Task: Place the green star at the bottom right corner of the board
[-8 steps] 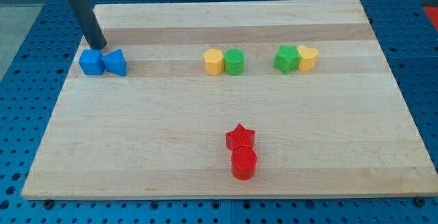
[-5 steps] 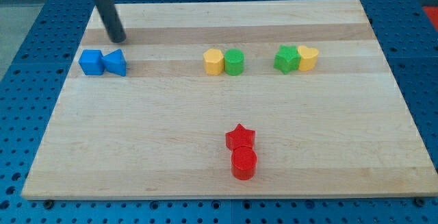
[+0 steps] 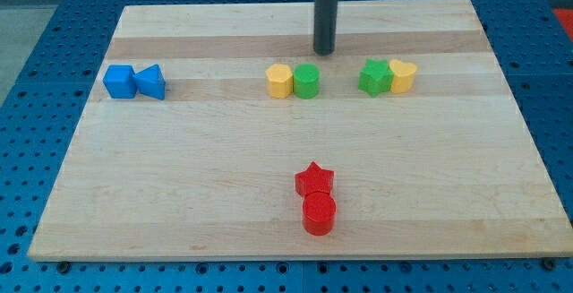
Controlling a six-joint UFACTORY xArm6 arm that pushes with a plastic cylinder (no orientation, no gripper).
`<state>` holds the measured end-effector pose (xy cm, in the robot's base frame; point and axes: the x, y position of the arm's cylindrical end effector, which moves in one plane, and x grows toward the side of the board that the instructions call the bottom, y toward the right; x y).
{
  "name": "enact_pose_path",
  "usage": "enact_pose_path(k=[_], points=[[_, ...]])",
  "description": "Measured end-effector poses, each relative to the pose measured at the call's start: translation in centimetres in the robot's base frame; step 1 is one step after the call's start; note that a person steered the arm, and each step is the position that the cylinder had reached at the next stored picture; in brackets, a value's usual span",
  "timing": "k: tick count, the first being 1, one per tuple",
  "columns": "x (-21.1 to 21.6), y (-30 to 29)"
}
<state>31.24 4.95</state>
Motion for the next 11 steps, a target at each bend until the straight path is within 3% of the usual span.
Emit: enact_pose_path(k=[7, 11], points=[[12.2, 11.9], [13.2, 19.3]])
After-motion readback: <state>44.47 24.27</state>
